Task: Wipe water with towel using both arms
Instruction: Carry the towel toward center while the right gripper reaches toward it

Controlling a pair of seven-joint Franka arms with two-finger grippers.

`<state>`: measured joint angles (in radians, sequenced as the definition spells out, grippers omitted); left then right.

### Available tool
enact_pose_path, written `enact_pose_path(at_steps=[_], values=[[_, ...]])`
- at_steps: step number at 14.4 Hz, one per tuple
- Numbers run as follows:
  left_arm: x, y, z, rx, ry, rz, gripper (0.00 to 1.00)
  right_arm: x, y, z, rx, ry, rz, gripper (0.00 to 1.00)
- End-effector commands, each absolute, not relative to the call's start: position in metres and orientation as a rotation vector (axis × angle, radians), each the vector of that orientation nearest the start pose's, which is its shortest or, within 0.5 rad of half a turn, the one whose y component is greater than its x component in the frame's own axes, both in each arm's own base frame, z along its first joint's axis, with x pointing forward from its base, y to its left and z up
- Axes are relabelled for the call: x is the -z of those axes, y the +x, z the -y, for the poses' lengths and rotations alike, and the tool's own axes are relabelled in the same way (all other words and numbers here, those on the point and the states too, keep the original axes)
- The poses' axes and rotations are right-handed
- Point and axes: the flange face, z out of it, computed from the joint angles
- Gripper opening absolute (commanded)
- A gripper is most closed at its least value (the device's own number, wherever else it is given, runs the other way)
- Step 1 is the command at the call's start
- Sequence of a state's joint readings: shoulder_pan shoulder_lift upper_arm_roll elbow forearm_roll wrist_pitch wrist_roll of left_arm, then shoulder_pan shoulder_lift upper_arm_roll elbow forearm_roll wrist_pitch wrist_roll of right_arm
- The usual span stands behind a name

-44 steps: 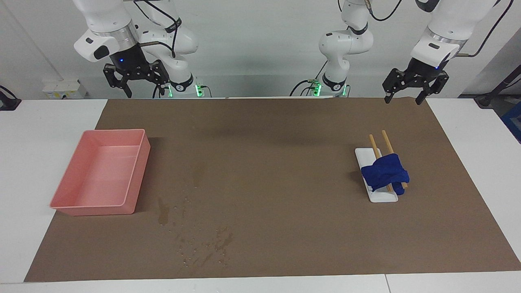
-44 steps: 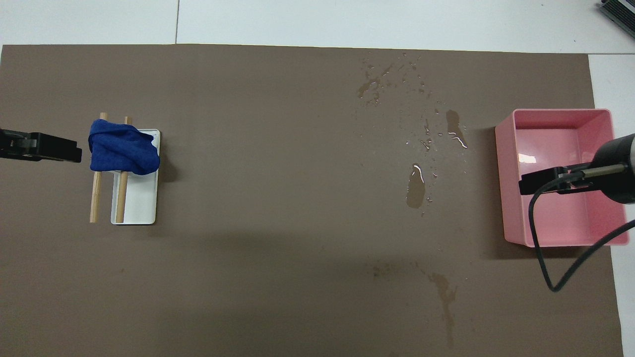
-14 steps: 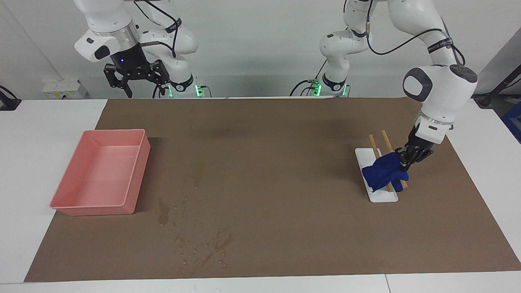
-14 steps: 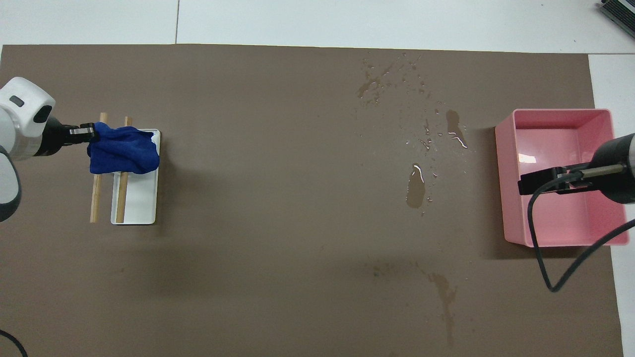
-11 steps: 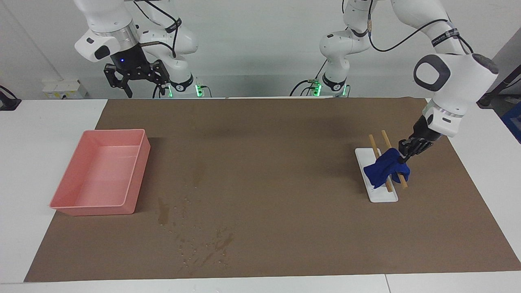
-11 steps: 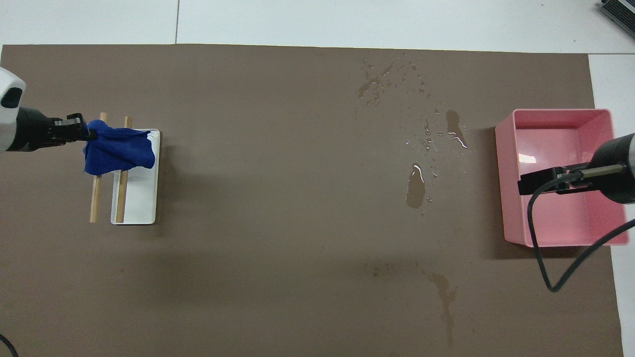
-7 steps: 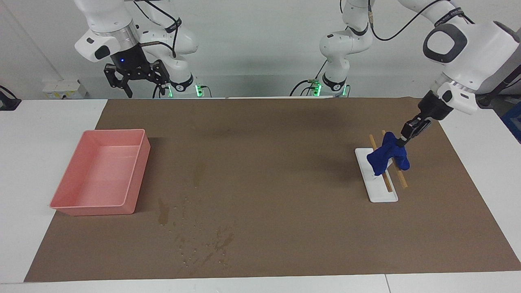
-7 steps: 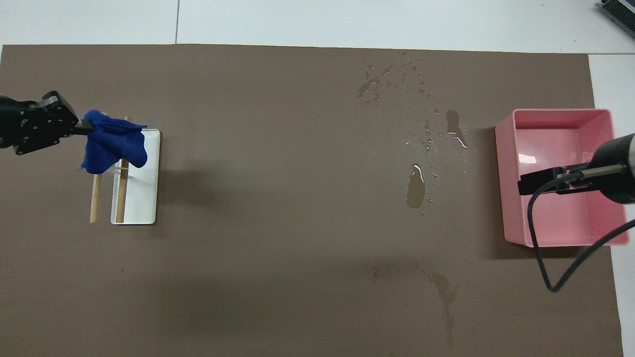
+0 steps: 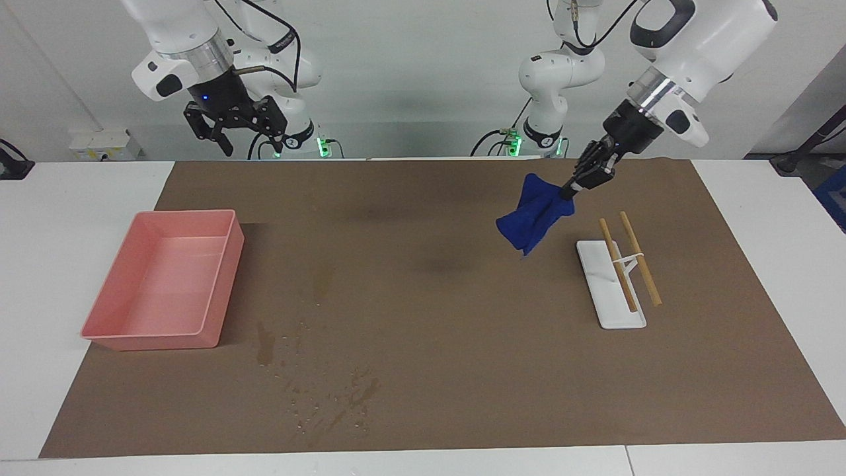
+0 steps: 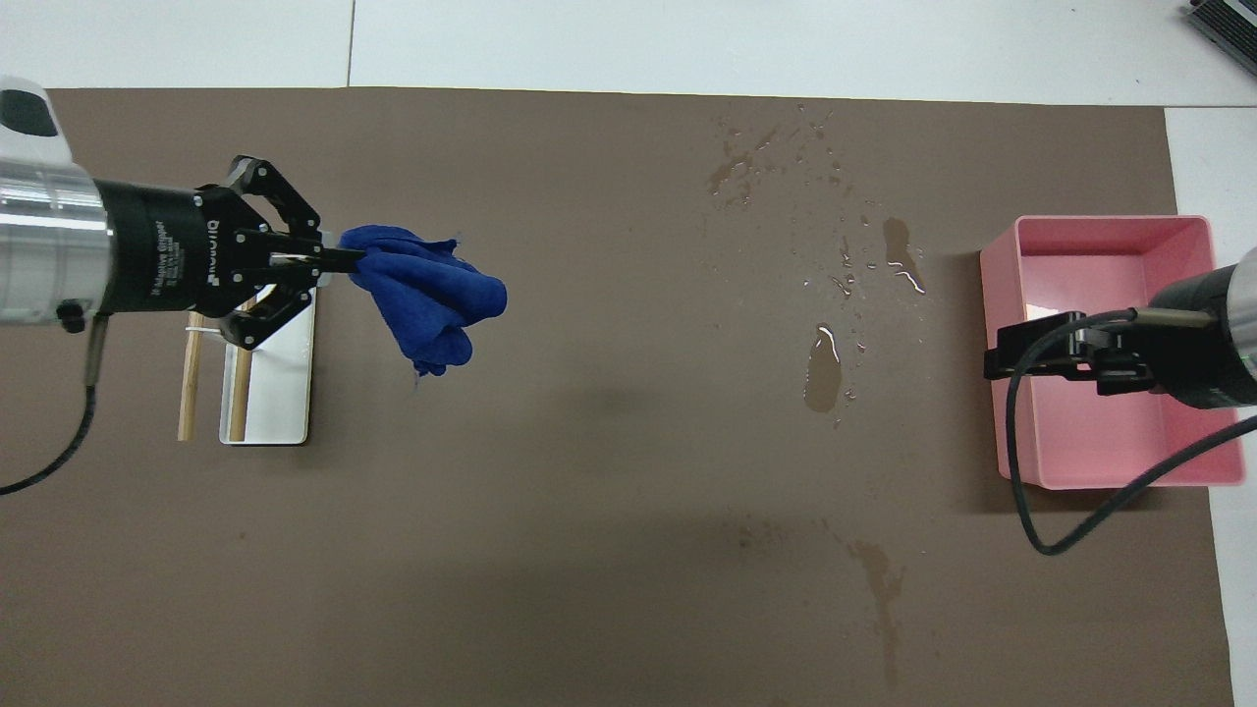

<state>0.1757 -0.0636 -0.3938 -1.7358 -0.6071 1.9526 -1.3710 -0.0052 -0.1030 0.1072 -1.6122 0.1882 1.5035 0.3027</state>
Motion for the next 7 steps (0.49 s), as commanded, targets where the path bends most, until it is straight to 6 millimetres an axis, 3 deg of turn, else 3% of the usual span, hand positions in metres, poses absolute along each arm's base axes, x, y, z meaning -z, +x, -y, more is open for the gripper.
enact_pose_path(at_steps=[1, 4, 7], values=[[-0.628, 0.54, 0.208, 0.375, 1.782, -1.738, 0.0, -0.653, 0.502, -0.087, -0.102, -2.826, -0.518, 1.0], [-0.627, 0.53, 0.24, 0.462, 1.567, -1.851, 0.0, -0.649, 0.503, -0.104, -0.117, -2.557, -0.874, 1.0], [-0.623, 0.53, 0.253, 0.502, 1.262, -2.0, 0.0, -0.642, 0.501, -0.145, -0.144, -2.412, -1.036, 1.0]])
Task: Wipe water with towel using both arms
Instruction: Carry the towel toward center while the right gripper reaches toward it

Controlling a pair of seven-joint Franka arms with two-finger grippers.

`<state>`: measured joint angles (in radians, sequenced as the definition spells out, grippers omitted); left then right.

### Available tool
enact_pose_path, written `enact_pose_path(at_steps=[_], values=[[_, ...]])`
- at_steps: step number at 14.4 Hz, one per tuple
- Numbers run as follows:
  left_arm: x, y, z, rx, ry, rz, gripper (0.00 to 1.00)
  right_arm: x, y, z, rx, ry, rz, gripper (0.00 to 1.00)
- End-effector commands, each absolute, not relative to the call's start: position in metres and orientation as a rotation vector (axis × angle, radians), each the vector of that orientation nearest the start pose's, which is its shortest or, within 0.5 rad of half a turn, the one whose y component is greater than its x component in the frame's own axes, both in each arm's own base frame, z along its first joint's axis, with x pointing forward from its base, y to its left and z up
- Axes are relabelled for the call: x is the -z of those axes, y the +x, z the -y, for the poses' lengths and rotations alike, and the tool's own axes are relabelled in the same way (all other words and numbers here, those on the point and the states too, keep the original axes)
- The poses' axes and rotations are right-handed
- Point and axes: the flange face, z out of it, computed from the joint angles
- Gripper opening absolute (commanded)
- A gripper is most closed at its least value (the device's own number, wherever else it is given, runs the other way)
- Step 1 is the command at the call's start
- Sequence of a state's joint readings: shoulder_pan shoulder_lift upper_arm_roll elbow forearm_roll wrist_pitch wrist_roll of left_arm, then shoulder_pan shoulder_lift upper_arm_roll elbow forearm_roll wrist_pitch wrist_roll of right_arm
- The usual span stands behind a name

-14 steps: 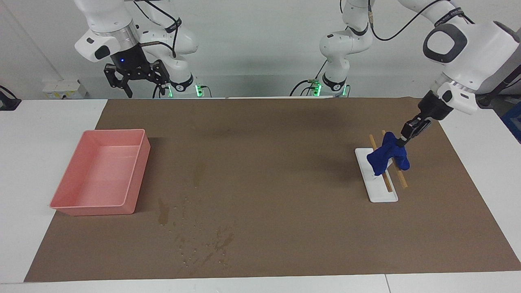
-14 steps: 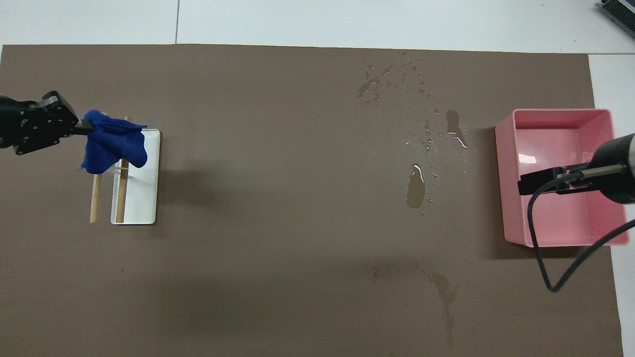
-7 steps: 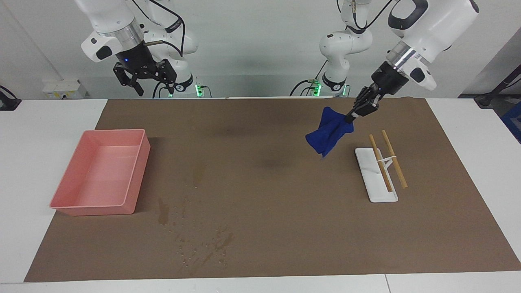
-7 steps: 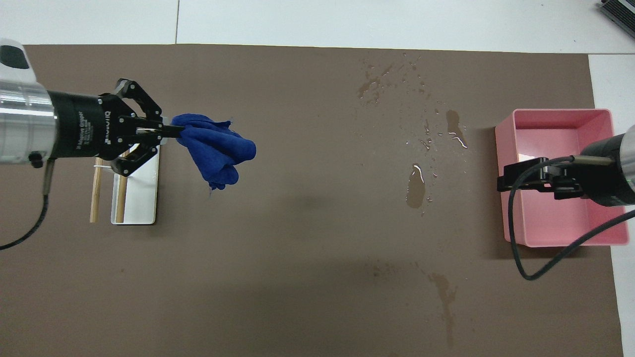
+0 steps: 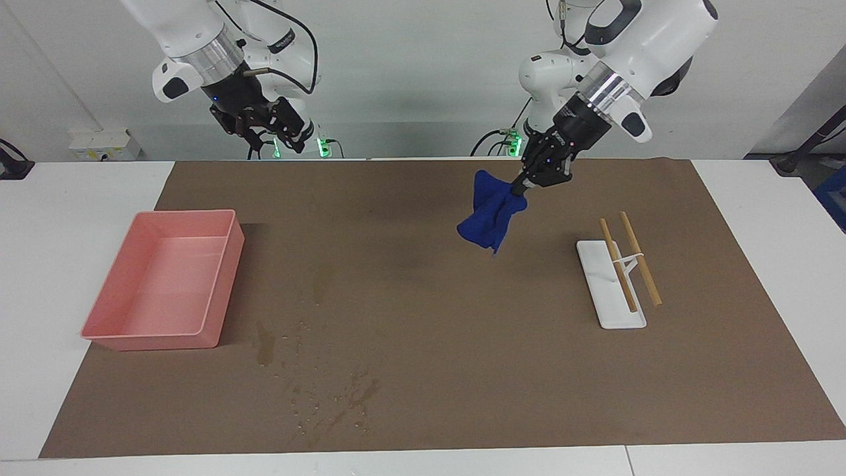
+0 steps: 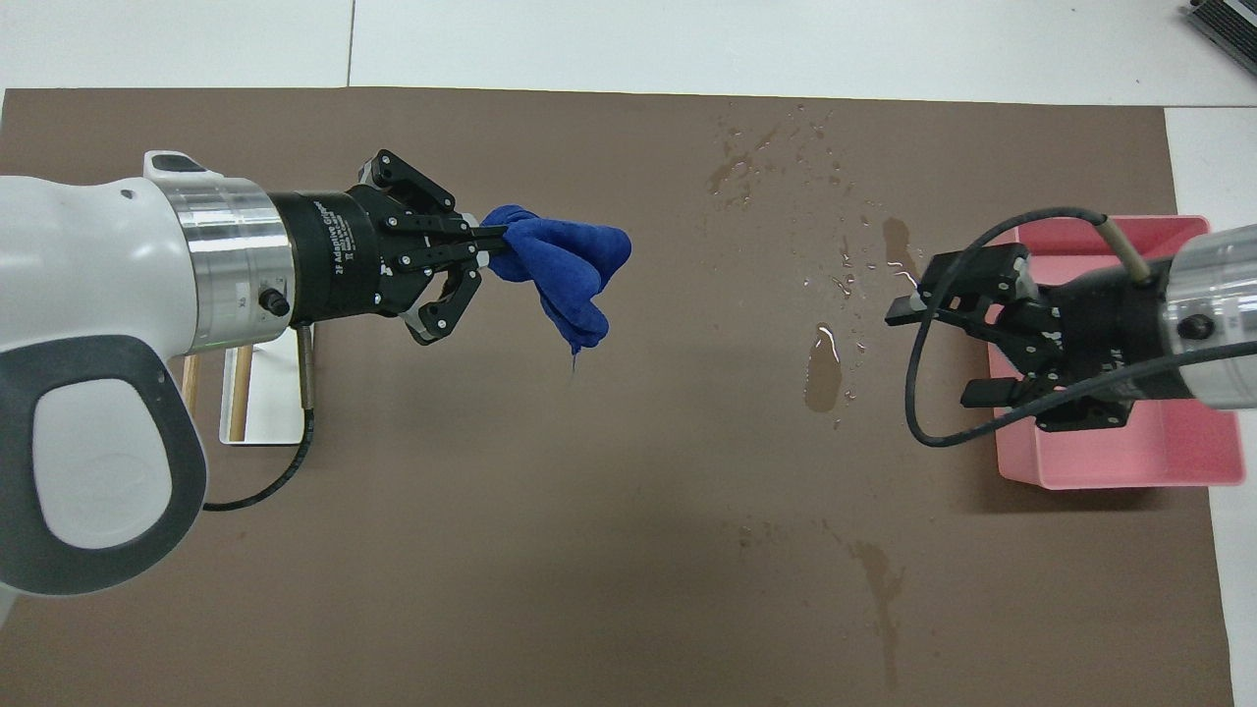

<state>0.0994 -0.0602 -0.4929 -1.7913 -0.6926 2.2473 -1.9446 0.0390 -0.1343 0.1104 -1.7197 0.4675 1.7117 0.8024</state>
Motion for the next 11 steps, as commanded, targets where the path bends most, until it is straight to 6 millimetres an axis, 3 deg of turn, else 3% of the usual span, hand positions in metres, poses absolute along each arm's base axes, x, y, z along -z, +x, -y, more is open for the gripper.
enact_pose_path(at_steps=[1, 3, 9, 11], values=[[-0.621, 0.526, 0.262, 0.509, 1.234, -2.01, 0.0, -0.64, 0.504, -0.155, -0.152, -2.306, -1.125, 1.0], [-0.622, 0.515, 0.282, 0.543, 1.201, -2.017, 0.0, -0.645, 0.509, -0.175, -0.154, -2.114, -1.264, 1.0], [-0.622, 0.474, 0.343, 0.589, 1.231, -1.978, 0.0, -0.625, 0.516, -0.209, -0.155, -2.036, -1.268, 1.0], [-0.626, 0.461, 0.36, 0.608, 1.264, -1.955, 0.0, -0.613, 0.513, -0.212, -0.171, -2.047, -1.277, 1.0]])
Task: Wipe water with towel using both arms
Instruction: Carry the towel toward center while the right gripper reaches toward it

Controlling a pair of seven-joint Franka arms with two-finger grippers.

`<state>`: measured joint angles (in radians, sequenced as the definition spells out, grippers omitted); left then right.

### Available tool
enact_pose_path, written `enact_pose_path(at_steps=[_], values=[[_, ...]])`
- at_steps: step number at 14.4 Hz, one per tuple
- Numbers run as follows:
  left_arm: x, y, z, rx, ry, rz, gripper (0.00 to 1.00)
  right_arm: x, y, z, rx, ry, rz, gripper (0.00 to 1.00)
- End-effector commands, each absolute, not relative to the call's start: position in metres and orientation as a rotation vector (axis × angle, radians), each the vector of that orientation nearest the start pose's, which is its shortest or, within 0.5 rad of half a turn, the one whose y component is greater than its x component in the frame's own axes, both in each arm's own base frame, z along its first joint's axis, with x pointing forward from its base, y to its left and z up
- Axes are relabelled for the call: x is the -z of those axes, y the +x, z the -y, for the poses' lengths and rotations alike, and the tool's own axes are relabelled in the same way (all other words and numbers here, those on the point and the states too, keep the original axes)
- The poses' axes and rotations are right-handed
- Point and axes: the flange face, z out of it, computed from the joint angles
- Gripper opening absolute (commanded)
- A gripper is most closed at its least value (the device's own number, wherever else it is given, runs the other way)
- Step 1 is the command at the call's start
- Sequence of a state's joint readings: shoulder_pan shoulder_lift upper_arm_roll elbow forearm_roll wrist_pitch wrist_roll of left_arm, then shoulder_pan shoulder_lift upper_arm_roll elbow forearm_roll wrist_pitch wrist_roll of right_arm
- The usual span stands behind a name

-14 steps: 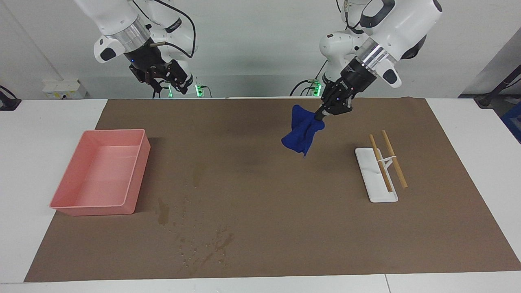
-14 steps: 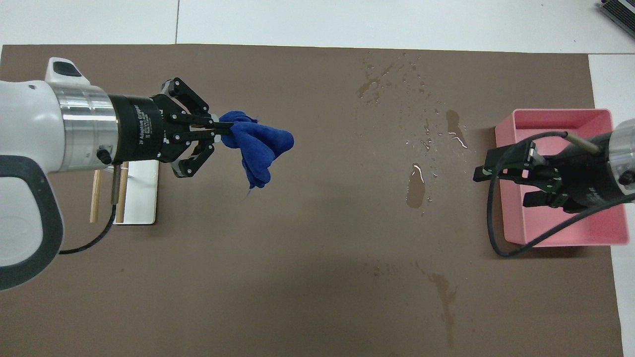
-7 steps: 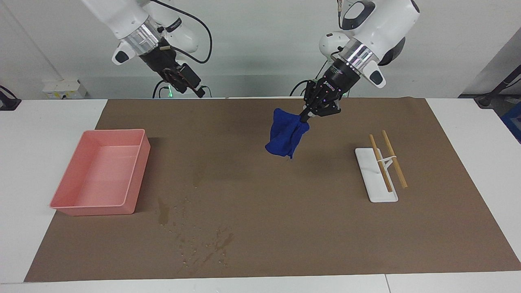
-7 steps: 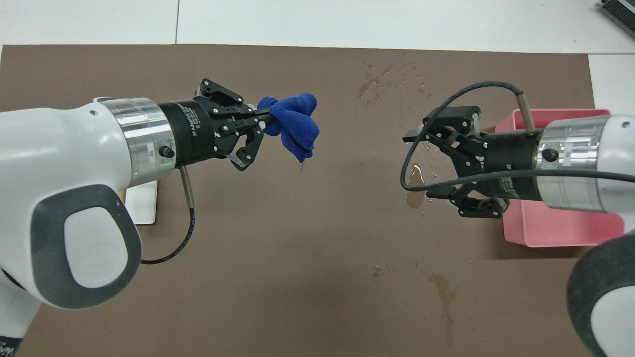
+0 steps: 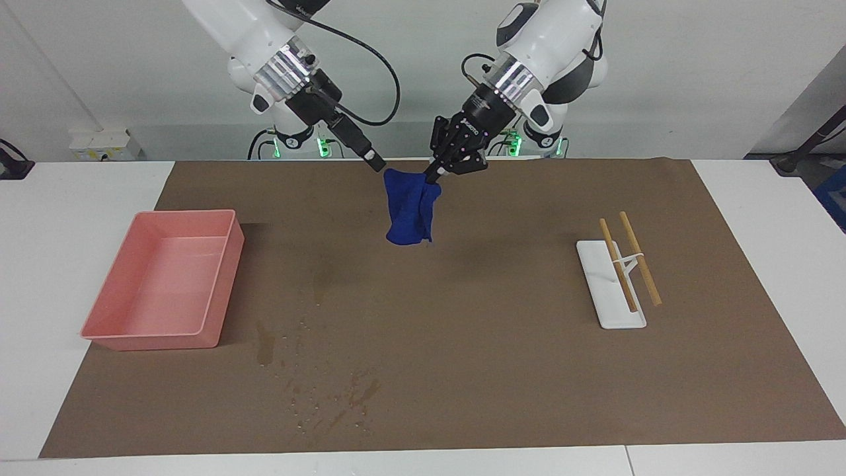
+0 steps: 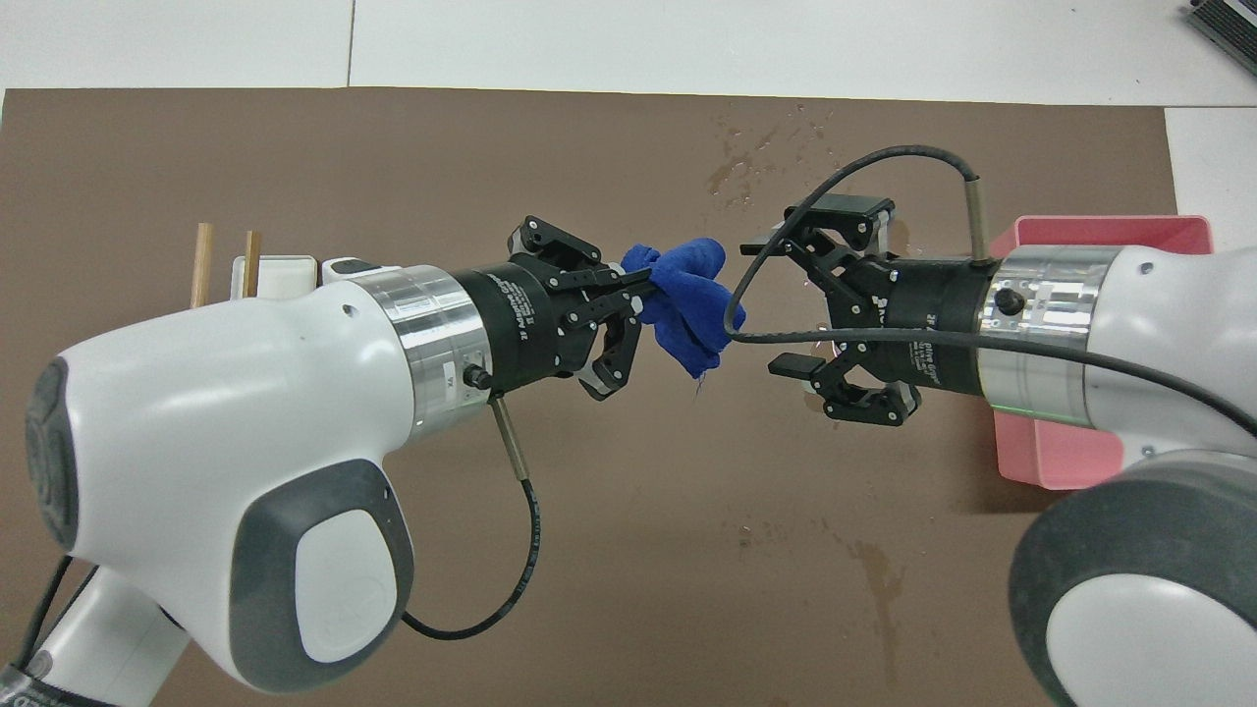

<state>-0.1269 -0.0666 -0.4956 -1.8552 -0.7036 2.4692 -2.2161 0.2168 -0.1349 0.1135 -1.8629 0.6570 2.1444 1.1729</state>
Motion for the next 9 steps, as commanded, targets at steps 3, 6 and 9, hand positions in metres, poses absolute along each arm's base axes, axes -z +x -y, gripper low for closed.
enact_pose_path(at_steps=[3, 6, 9], values=[[-0.631, 0.44, 0.383, 0.634, 1.304, -1.923, 0.0, -0.61, 0.511, -0.213, -0.19, -2.06, -1.273, 1.0], [-0.638, 0.427, 0.389, 0.646, 1.316, -1.921, 0.0, -0.607, 0.511, -0.211, -0.177, -2.085, -1.241, 1.0], [-0.646, 0.417, 0.394, 0.647, 1.325, -1.902, 0.0, -0.603, 0.512, -0.204, -0.161, -2.106, -1.215, 0.83]])
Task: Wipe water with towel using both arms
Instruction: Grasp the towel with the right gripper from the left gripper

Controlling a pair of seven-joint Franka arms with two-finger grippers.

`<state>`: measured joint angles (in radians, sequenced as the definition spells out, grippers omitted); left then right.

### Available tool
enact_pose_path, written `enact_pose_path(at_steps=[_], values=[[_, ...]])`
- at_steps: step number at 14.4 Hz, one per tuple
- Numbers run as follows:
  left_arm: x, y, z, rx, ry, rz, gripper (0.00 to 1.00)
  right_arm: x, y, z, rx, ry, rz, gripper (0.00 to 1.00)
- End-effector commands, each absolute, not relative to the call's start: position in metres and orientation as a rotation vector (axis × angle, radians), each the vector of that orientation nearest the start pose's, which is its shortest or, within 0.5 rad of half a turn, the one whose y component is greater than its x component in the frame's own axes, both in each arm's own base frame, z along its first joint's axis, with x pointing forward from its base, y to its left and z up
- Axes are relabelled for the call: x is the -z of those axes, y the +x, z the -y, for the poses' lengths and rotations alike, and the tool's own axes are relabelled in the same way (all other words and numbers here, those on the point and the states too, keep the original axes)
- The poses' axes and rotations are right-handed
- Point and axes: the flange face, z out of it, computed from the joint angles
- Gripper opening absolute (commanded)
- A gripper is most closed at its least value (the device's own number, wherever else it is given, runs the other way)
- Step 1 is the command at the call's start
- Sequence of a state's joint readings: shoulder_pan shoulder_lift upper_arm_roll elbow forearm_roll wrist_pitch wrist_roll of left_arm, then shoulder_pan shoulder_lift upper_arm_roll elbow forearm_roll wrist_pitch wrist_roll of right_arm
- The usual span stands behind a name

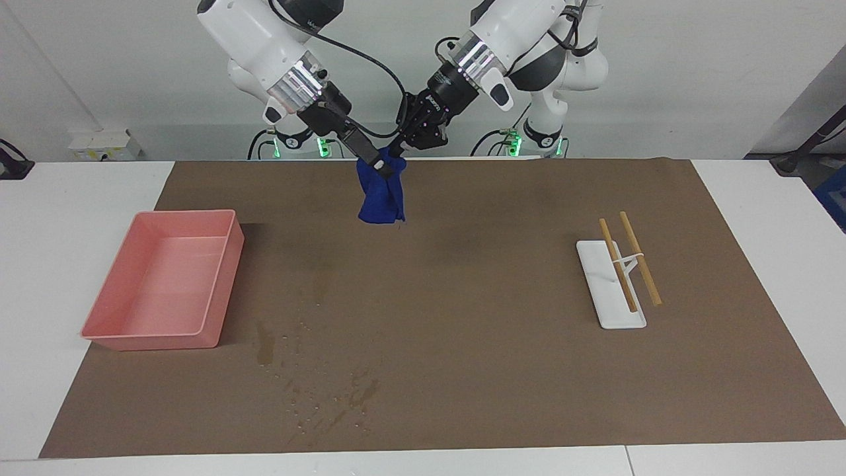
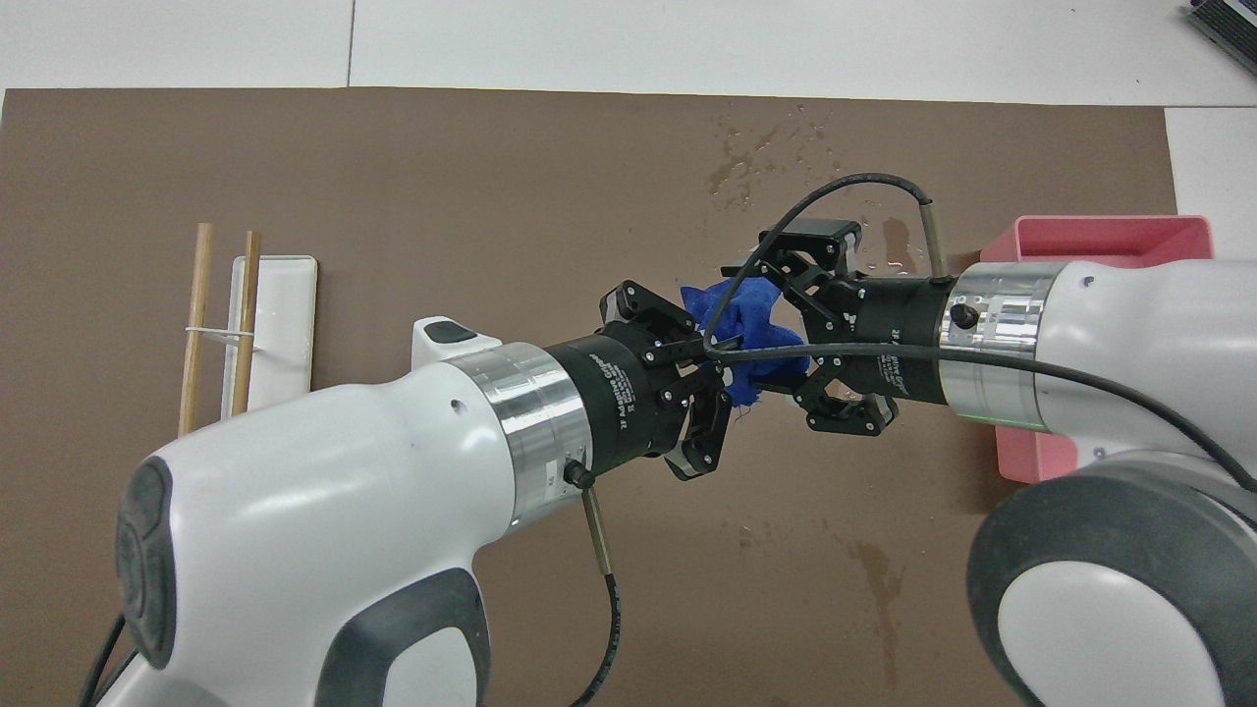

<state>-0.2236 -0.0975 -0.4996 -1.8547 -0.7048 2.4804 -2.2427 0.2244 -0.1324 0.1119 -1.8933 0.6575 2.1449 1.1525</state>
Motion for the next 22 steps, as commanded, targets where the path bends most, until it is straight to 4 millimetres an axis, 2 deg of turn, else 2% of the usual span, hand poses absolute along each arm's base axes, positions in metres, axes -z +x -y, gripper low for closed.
enact_pose_path(at_steps=[1, 2, 3, 4, 12, 13, 14, 16, 19, 20, 22], values=[[-0.647, 0.417, 0.394, 0.644, 1.325, -1.898, 0.0, -0.602, 0.513, -0.203, -0.158, -2.111, -1.208, 0.54], [-0.646, 0.417, 0.394, 0.641, 1.326, -1.894, 0.0, -0.603, 0.513, -0.204, -0.158, -2.11, -1.205, 0.27], [-0.646, 0.417, 0.394, 0.641, 1.326, -1.894, 0.0, -0.603, 0.513, -0.204, -0.158, -2.111, -1.203, 0.05], [-0.647, 0.417, 0.394, 0.641, 1.325, -1.893, 0.0, -0.602, 0.513, -0.204, -0.159, -2.111, -1.204, 0.0], [-0.648, 0.425, 0.387, 0.622, 1.321, -1.889, 0.0, -0.603, 0.512, -0.205, -0.161, -2.117, -1.199, 0.0], [-0.648, 0.426, 0.386, 0.617, 1.322, -1.89, 0.34, -0.602, 0.512, -0.205, -0.168, -2.12, -1.199, 0.0], [-0.65, 0.427, 0.386, 0.617, 1.324, -1.89, 0.99, -0.603, 0.511, -0.205, -0.168, -2.123, -1.194, 0.0], [-0.652, 0.431, 0.383, 0.587, 1.342, -1.877, 1.0, -0.602, 0.511, -0.205, -0.167, -2.132, -1.182, 0.0], [-0.651, 0.443, 0.367, 0.327, 1.578, -1.791, 1.0, -0.599, 0.506, -0.204, -0.163, -2.227, -1.056, 0.0], [-0.647, 0.452, 0.353, 0.222, 1.677, -1.764, 1.0, -0.597, 0.503, -0.202, -0.165, -2.277, -0.986, 0.0], [-0.638, 0.475, 0.314, 0.133, 1.826, -1.708, 1.0, -0.592, 0.501, -0.185, -0.159, -2.39, -0.857, 0.0]])
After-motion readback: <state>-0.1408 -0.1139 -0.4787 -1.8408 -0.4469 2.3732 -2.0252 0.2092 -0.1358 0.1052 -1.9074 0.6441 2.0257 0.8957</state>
